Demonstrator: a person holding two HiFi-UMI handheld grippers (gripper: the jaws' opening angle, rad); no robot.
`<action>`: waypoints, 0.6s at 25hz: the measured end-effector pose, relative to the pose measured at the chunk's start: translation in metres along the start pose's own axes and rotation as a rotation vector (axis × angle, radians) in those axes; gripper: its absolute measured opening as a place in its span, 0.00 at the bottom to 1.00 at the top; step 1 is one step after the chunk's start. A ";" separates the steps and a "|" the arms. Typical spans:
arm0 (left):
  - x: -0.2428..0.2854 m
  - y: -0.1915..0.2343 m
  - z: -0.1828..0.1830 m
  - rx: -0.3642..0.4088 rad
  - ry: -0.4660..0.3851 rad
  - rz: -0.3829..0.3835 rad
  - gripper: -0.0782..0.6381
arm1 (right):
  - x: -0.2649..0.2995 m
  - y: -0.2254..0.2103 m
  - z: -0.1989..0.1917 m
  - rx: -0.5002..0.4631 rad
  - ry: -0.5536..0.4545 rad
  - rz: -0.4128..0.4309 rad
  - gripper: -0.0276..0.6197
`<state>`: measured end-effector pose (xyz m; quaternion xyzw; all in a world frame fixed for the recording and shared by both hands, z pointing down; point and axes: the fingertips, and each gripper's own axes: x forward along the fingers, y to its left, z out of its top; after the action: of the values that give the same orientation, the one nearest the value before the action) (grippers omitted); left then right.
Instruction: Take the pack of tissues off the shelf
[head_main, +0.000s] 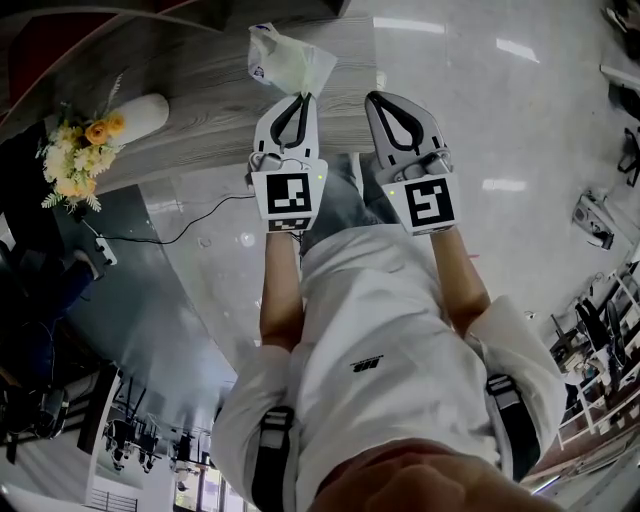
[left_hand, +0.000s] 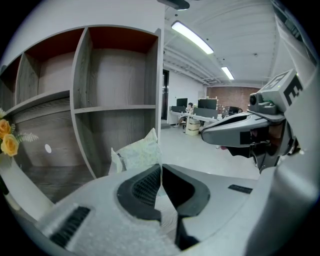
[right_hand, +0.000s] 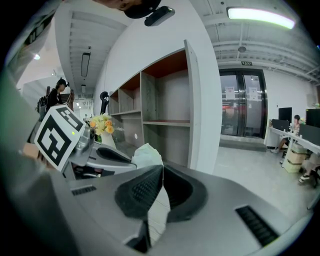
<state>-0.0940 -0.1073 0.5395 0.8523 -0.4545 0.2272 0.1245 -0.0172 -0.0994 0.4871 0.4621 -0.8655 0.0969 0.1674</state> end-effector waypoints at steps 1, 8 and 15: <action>0.002 0.000 -0.003 -0.002 0.006 0.001 0.15 | 0.001 0.000 -0.002 0.001 0.005 0.002 0.08; 0.017 -0.002 -0.017 -0.013 0.036 0.003 0.15 | 0.006 -0.008 -0.016 0.003 0.030 0.010 0.08; 0.031 -0.004 -0.030 -0.022 0.063 -0.014 0.15 | 0.013 -0.013 -0.027 0.019 0.054 0.010 0.08</action>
<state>-0.0838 -0.1149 0.5811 0.8465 -0.4467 0.2478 0.1496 -0.0072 -0.1077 0.5173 0.4563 -0.8621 0.1183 0.1860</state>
